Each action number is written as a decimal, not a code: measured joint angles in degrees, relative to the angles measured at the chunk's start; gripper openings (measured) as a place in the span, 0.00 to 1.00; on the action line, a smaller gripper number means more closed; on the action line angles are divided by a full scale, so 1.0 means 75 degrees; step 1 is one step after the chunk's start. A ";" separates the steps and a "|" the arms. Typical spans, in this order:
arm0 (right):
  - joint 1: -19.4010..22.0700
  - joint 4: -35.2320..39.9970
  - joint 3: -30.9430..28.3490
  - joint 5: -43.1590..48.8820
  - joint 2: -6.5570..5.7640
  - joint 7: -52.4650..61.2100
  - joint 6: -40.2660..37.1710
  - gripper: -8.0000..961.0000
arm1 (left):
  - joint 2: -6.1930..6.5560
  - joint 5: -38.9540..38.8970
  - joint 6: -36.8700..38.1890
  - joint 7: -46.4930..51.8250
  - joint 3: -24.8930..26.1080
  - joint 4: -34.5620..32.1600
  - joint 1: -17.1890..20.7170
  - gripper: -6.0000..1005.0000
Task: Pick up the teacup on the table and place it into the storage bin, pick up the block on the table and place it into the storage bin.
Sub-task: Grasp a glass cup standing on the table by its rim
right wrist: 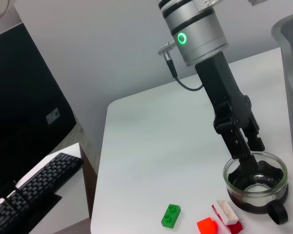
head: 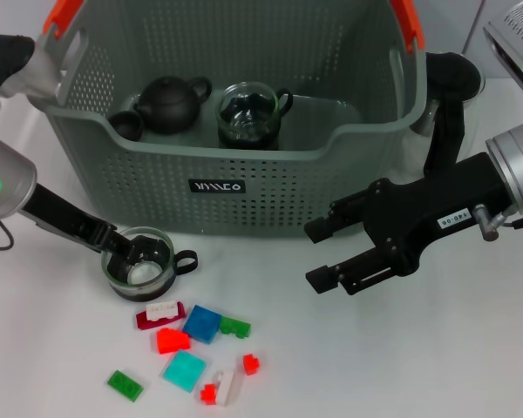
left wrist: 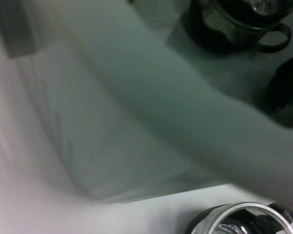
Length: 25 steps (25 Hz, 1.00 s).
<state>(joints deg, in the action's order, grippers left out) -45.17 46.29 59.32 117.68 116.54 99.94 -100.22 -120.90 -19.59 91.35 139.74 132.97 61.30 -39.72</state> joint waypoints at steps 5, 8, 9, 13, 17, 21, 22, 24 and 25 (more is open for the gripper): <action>0.0009 -0.0008 0.0023 0.0000 0.0000 -0.0005 0.0003 0.80 | -0.0100 0.0000 -0.0097 -0.0031 0.0000 -0.0005 0.0015 0.59; 0.0011 -0.0009 0.0026 0.0000 0.0000 -0.0009 0.0004 0.80 | -0.0134 -0.0010 -0.0155 -0.0078 -0.0039 -0.0006 0.0063 0.59; 0.0011 -0.0009 0.0025 0.0000 0.0000 -0.0010 0.0004 0.80 | -0.0143 -0.0017 -0.0159 -0.0095 -0.0052 -0.0006 0.0073 0.59; 0.0012 -0.0009 0.0006 0.0000 0.0001 -0.0012 0.0004 0.80 | -0.0188 -0.0017 -0.0168 -0.0141 -0.0072 -0.0006 0.0088 0.59; 0.0015 -0.0009 0.0001 0.0000 0.0000 -0.0013 0.0012 0.80 | -0.0201 -0.0011 -0.0199 -0.0149 -0.0081 -0.0006 0.0091 0.59; 0.0023 -0.0009 0.0000 0.0000 0.0000 -0.0013 0.0019 0.80 | -0.0203 -0.0004 -0.0231 -0.0152 -0.0121 -0.0006 0.0093 0.59; 0.0023 -0.0009 0.0000 0.0000 0.0000 -0.0013 0.0021 0.80 | -0.0203 0.0004 -0.0239 -0.0146 -0.0147 -0.0006 0.0093 0.59; 0.0023 -0.0008 0.0000 0.0000 0.0000 -0.0013 0.0025 0.80 | -0.0204 0.0020 -0.0255 -0.0138 -0.0177 -0.0006 0.0093 0.58; 0.0024 -0.0009 0.0000 0.0000 0.0000 -0.0013 0.0028 0.80 | -0.0204 0.0027 -0.0259 -0.0140 -0.0181 -0.0010 0.0093 0.58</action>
<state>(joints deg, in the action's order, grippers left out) -44.99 46.22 59.32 117.68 116.54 99.84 -100.01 -122.43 -19.39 89.41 138.69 131.62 61.22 -39.02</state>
